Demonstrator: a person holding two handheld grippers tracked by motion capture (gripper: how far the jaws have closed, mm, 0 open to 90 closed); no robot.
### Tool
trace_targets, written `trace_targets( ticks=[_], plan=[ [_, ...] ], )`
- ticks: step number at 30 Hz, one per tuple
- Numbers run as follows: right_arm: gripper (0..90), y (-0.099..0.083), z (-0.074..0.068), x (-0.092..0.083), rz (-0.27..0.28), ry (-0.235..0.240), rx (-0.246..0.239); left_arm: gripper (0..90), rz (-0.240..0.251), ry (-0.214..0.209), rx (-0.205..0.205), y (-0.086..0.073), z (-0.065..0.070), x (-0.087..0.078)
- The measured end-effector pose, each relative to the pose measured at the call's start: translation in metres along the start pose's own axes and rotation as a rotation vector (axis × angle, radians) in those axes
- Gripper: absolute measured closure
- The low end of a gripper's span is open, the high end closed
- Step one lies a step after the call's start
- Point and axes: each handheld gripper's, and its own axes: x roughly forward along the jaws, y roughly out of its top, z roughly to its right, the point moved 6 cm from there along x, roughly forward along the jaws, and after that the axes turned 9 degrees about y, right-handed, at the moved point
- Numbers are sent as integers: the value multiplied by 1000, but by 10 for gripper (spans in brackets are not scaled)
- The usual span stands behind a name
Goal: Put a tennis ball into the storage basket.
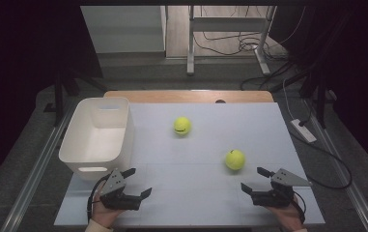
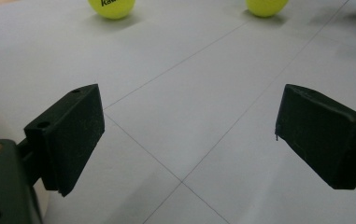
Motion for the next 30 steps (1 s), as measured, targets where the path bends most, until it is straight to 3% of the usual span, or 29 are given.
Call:
trace_targets(
  ticks=[10, 30],
  plan=[
    [102, 1, -4, 3, 0, 26, 8, 85, -2, 11, 4, 0, -1, 0],
    [103, 0, -4, -5, 24, 17, 24, 83, 6, 33, 15, 4, 2, -1]
  ],
)
